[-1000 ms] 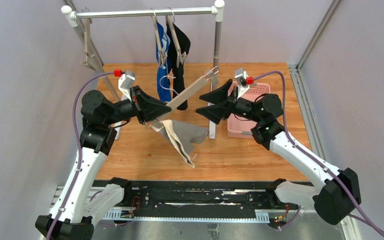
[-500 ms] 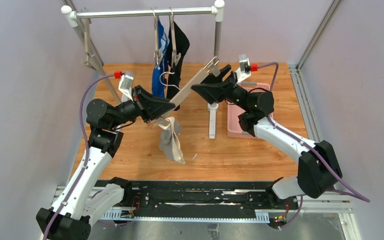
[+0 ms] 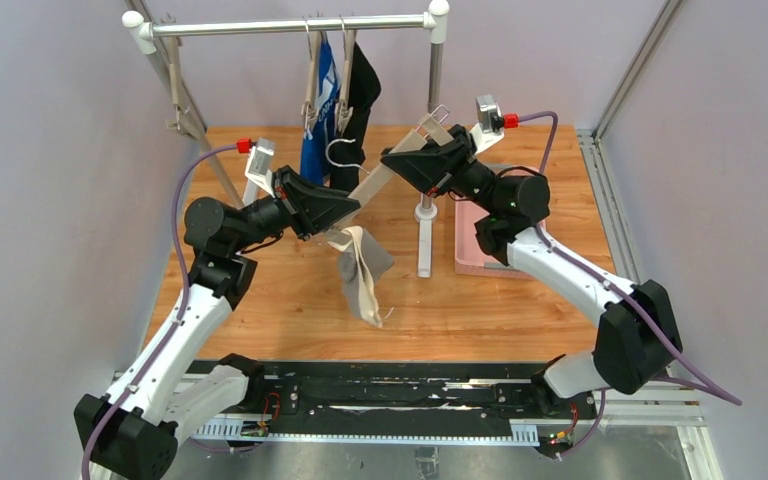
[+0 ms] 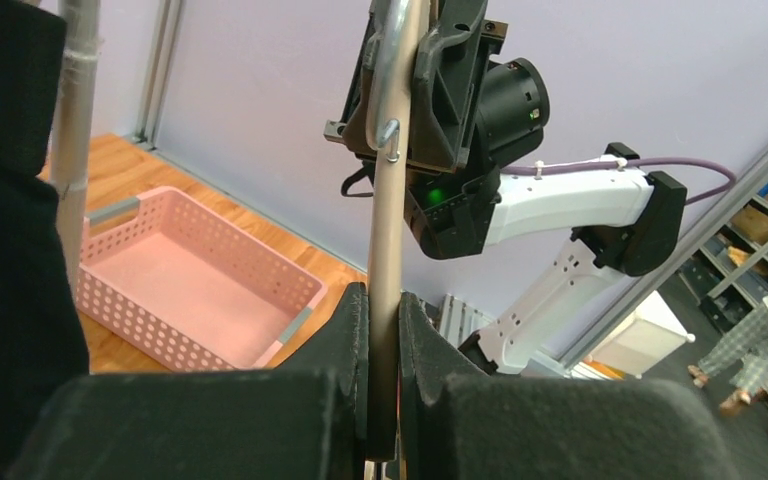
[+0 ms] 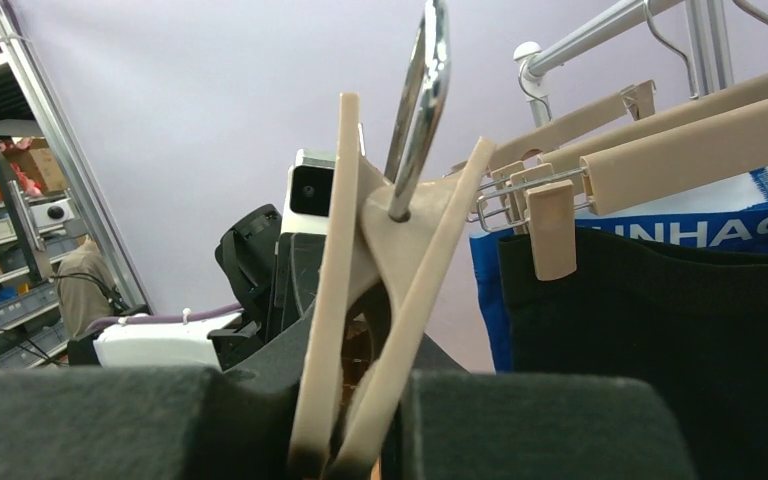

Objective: Remove the underwear clipped to the hanger

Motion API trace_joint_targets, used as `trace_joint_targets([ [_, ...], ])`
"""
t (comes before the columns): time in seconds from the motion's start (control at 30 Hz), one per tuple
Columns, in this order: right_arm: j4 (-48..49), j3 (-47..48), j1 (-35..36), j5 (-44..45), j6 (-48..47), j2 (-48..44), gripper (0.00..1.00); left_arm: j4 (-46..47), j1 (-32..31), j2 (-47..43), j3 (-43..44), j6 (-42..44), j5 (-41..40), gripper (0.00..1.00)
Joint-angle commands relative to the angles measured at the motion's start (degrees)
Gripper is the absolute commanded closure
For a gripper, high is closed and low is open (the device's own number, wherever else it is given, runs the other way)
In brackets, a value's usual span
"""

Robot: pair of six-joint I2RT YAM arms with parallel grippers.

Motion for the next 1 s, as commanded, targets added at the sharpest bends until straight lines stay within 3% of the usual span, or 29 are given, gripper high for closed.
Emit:
trace_joint_targets([
  [0.0,-6.8,0.4,1.9,0.1,-9.0,-2.4,1.0,4.2,-0.8,0.0,0.0,-1.9,-2.5,1.0],
  [0.07,-8.2,-0.8,1.9,1.1,-11.3,-3.8,0.99,4.3,-0.8,0.0,0.0,-2.6,-2.4,0.96],
  [0.17,-9.2,-1.8,2.0,1.6,-13.2,-5.7,0.99,4.3,-0.8,-0.2,-0.8,-2.4,-1.4,0.8],
  [0.37,-9.8,-0.9,1.9,0.5,-13.0,-7.4,0.99,2.8,-0.8,-2.0,-4.9,-0.4,-1.4,0.62],
  [0.4,-10.0,-0.9,1.9,0.5,-13.0,-7.8,0.99,1.0,-0.8,-2.5,-5.2,0.5,-1.6,0.51],
  [0.6,-9.7,-0.6,2.0,-0.3,-10.9,-8.4,0.99,-7.5,-0.8,-6.2,-5.6,8.4,-1.1,0.19],
  [0.63,-9.2,-0.7,1.9,-0.3,-10.2,-8.4,0.99,-9.3,-0.8,-6.8,-5.7,9.6,-1.1,0.07],
  [0.67,-8.8,-0.7,2.0,-0.4,-9.6,-8.5,0.99,-11.1,-0.7,-7.4,-5.6,11.1,-1.1,0.01],
  [0.97,-8.6,-0.8,1.9,-1.2,-8.4,-10.5,0.99,-15.8,-0.8,-8.5,-7.1,15.1,-2.2,0.02],
])
